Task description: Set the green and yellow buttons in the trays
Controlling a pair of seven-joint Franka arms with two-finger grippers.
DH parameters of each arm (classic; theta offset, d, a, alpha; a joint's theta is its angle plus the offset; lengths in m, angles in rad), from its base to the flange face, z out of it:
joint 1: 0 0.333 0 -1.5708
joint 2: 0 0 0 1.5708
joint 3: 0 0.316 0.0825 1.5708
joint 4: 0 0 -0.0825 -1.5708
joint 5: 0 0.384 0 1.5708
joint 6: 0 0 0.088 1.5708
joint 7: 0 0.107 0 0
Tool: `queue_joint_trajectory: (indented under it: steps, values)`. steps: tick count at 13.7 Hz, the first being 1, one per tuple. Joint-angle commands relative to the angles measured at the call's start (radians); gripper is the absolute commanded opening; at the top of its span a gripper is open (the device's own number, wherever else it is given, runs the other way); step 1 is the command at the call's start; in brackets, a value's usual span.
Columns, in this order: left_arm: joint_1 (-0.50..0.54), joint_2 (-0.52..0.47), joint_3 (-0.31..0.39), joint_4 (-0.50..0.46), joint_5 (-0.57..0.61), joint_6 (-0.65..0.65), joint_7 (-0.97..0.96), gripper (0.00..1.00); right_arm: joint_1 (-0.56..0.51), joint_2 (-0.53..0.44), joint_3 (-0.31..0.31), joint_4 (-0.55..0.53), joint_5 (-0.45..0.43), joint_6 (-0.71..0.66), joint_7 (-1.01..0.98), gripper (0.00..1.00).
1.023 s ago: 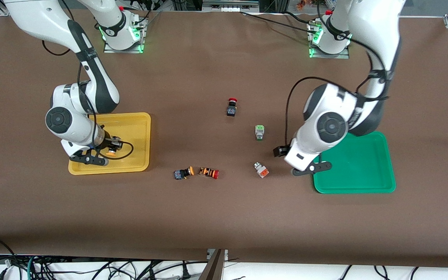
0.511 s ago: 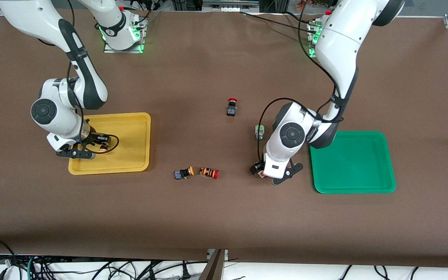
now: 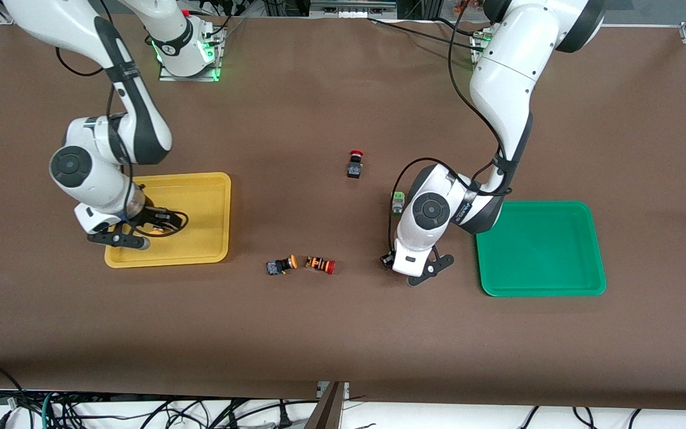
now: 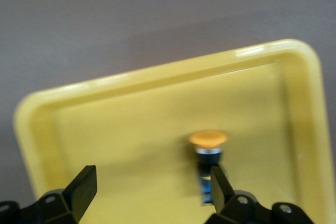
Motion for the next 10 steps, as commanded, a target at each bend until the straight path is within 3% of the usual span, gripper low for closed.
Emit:
queue_joint_trajectory:
  steps: [1, 7, 10]
  values:
    - [0.01, -0.004, 0.01, 0.03, 0.039, -0.034, 0.063, 0.03, 0.113, 0.103, -0.005, 0.144, 0.013, -0.029, 0.269, 0.95]
    - [0.117, -0.142, 0.01, 0.034, 0.04, -0.362, 0.422, 0.02, 0.206, 0.262, -0.005, 0.366, 0.015, -0.029, 0.705, 0.91]
    - [0.217, -0.158, 0.01, 0.019, 0.042, -0.479, 0.719, 0.08, 0.235, 0.326, -0.005, 0.471, 0.013, -0.029, 0.965, 0.9]
